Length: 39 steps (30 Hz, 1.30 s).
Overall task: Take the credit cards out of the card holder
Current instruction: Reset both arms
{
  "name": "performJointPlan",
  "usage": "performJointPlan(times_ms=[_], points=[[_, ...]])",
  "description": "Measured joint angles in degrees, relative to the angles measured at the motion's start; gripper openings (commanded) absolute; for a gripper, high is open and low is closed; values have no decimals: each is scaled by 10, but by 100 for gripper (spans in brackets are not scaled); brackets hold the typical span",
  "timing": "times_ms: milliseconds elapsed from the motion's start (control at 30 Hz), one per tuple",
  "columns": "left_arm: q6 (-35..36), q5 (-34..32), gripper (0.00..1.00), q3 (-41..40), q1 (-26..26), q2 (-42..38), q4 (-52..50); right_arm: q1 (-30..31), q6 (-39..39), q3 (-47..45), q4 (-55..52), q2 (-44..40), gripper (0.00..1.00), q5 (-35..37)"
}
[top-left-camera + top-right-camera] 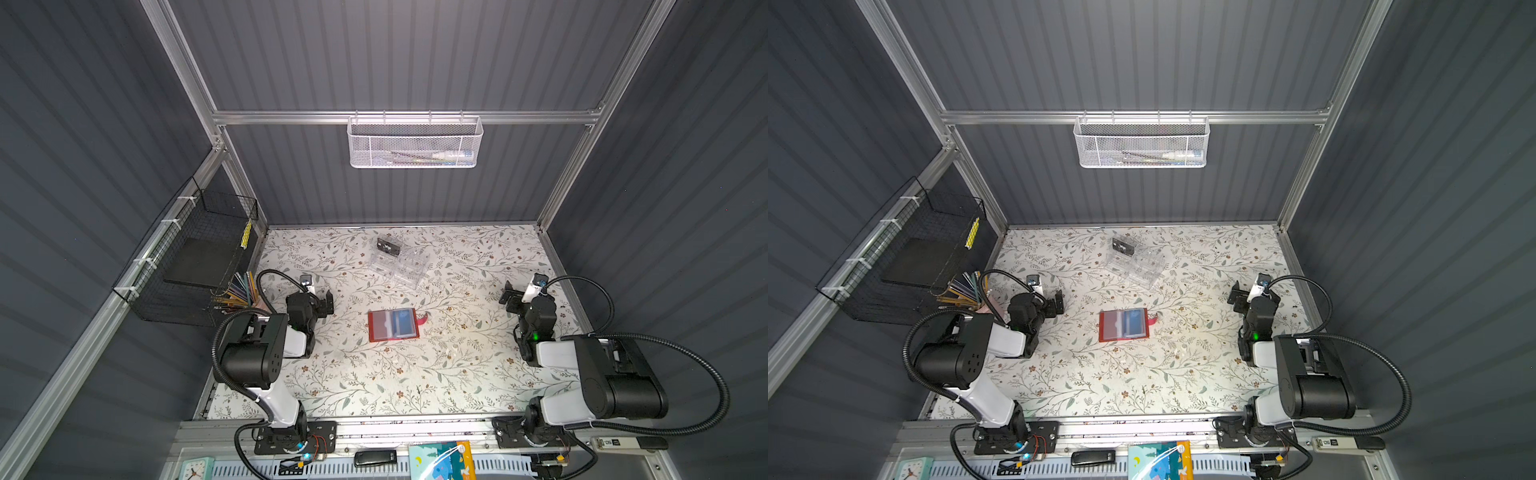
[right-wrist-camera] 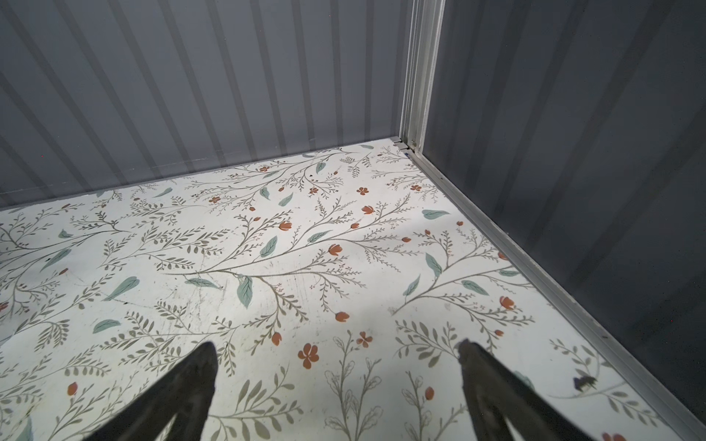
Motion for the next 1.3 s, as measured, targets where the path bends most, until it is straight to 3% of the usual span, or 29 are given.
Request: performJointPlan(times_ms=[467, 633, 867, 1000, 1300], points=[[5, 22, 100, 17, 1, 3, -19, 0, 0, 0, -5, 0, 99, 3], [4, 19, 100, 17, 1, 3, -23, 0, -9, -43, 47, -10, 99, -27], [4, 15, 100, 17, 1, 3, -23, 0, -22, -43, 35, -57, 99, -64], [4, 15, 100, 17, 1, 3, -23, 2, -17, -21, 28, -8, 99, -47], [4, 15, 100, 17, 1, 3, -24, 2, -8, -2, 1, -3, 99, -15]])
